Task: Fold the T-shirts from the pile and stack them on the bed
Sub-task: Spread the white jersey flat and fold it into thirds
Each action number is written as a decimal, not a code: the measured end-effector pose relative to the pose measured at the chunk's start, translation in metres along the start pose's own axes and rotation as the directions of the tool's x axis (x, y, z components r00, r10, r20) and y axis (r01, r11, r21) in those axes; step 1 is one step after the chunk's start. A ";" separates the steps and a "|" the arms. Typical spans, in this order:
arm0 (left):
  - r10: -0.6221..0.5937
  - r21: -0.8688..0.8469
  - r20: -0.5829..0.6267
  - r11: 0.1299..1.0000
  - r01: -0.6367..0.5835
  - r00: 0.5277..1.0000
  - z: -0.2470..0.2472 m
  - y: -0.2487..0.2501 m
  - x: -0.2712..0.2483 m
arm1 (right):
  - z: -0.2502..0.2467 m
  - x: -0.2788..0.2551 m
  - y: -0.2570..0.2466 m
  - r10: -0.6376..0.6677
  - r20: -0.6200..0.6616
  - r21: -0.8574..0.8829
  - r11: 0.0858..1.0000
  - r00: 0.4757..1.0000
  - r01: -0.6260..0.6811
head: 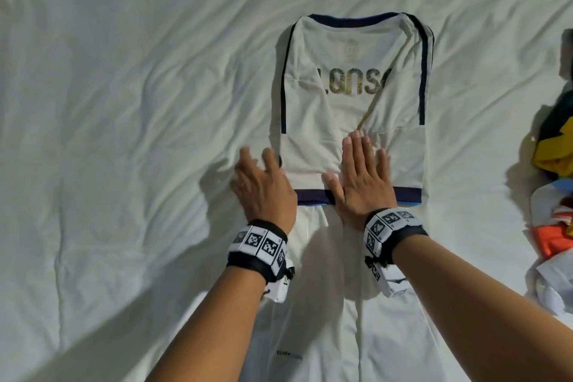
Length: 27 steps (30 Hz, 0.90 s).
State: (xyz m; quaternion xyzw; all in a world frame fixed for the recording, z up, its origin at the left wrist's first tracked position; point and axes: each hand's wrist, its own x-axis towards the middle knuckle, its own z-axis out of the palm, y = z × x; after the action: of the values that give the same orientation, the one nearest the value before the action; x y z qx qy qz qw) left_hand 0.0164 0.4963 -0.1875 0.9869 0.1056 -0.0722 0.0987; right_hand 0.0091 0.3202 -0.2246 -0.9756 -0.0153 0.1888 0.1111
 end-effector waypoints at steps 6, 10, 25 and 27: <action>0.455 0.140 0.258 0.855 -0.499 0.852 0.031 -0.020 0.012 | 0.005 -0.017 0.015 -0.016 0.034 -0.043 0.999 0.999 0.018; 0.319 0.093 0.238 0.933 -0.348 0.917 0.026 -0.026 0.009 | 0.005 -0.042 0.027 -0.016 0.033 -0.030 0.999 0.999 0.017; 0.599 -0.173 0.424 0.790 -0.588 0.680 -0.023 -0.050 -0.219 | 0.001 -0.225 0.025 -0.256 -0.039 0.015 0.966 0.966 0.256; 0.574 -0.109 0.508 0.783 -0.613 0.642 -0.022 -0.055 -0.240 | 0.006 -0.244 0.021 -0.305 0.001 0.017 0.952 0.952 0.305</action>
State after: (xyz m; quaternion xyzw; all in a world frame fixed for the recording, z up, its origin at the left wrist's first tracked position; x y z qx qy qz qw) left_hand -0.2252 0.5075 -0.1365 0.9125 -0.2568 -0.3007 0.1054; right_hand -0.2199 0.2830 -0.1456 -0.9602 -0.1645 0.1714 0.1469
